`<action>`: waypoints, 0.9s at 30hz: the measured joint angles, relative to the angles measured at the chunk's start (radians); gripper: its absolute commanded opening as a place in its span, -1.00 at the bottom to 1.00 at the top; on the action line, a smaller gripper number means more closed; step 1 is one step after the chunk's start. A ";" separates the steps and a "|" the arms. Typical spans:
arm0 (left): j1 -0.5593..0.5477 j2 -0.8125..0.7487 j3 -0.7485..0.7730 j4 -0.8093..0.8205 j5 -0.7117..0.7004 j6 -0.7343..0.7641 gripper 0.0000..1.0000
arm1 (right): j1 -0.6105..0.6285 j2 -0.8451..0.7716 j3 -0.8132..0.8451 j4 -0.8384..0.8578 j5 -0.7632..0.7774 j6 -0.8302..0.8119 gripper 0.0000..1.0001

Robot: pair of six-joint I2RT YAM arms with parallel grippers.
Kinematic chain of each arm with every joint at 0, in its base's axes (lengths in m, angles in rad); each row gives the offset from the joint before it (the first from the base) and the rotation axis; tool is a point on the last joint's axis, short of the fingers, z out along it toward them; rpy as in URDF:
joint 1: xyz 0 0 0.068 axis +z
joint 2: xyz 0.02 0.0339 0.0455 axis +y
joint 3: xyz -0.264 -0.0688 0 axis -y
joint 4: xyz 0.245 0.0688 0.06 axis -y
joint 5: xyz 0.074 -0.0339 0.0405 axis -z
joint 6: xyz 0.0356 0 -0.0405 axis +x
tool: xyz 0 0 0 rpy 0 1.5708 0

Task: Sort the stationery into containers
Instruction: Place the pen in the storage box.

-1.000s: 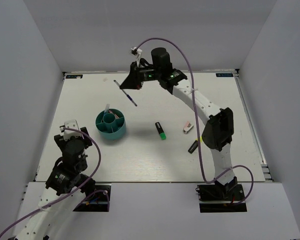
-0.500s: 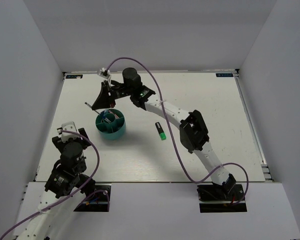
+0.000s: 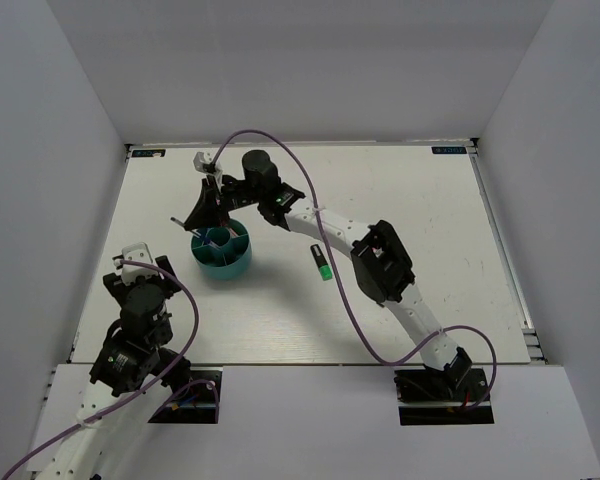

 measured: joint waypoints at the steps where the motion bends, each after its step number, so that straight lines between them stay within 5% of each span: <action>1: 0.000 0.000 0.000 0.000 0.001 0.000 0.64 | 0.001 0.005 0.000 0.001 0.007 -0.014 -1.00; 27: 0.000 -0.019 -0.001 0.000 0.014 0.000 0.64 | 0.043 0.063 -0.096 -0.013 0.104 -0.145 -0.93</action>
